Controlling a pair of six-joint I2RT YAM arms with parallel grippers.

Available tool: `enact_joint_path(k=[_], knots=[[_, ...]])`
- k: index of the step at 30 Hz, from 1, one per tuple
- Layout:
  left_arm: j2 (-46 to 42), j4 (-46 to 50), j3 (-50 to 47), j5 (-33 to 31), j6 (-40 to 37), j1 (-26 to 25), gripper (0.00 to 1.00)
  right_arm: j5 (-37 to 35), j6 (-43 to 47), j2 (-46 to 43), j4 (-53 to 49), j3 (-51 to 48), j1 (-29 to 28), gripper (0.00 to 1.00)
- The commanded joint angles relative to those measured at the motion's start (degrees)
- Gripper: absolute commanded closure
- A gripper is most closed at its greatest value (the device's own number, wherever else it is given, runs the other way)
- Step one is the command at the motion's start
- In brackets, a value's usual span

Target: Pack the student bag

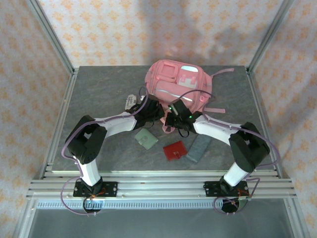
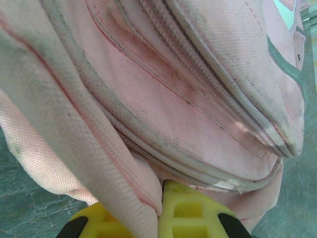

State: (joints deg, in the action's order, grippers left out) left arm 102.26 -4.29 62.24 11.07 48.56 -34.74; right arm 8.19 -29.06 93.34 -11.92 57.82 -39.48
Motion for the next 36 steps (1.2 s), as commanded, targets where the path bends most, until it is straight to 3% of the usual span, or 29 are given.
enact_joint_path(k=[1,3,5,6,7,9,10,14,22,27,36], knots=[[-1.6,-7.04,2.1,3.35,-0.21,-0.89,1.0,0.75,1.28,2.29,-3.26,-0.18,-1.03,1.0],[-1.61,-6.88,2.1,3.17,-0.3,-0.85,1.0,-0.51,1.79,2.6,-4.31,-0.68,-1.03,0.98],[-1.62,-6.96,2.02,3.08,-0.39,-0.77,1.0,-0.32,2.47,3.82,-5.97,-0.43,-1.03,0.78],[-1.54,-6.96,2.08,3.17,-0.4,-0.7,1.0,-0.43,2.49,4.29,-6.19,-0.62,-1.0,0.75],[-1.54,-6.96,2.1,3.25,-0.39,-0.68,1.0,-0.45,2.55,4.46,-5.81,-1.22,-1.02,0.75],[-1.54,-6.96,2.04,3.17,-0.39,-0.51,1.0,-0.45,2.96,4.45,-5.43,-2.2,-0.99,0.96],[-1.62,-7.03,1.88,3.17,-0.35,-0.42,1.0,-0.59,2.96,4.27,-5.41,-2.57,-0.97,1.0],[-1.58,-7.55,1.34,3.55,-0.19,-0.32,1.0,-1.14,3.33,0.77,-2.8,-4.37,-1.03,1.0],[-0.92,-10.38,-0.19,5.85,1.37,-0.83,1.0,6.92,5.95,-1.13,6.52,1.66,-5.42,1.0],[-1.42,-10.13,-1.05,5.42,1.37,-0.85,1.0,4.01,7.37,0.67,4.55,4.39,-7.01,1.0],[-5.49,-9.69,-4.55,4.59,0.4,3.09,1.0,-4.76,6.22,-8.14,-1.82,-8.86,2.9,1.0]])
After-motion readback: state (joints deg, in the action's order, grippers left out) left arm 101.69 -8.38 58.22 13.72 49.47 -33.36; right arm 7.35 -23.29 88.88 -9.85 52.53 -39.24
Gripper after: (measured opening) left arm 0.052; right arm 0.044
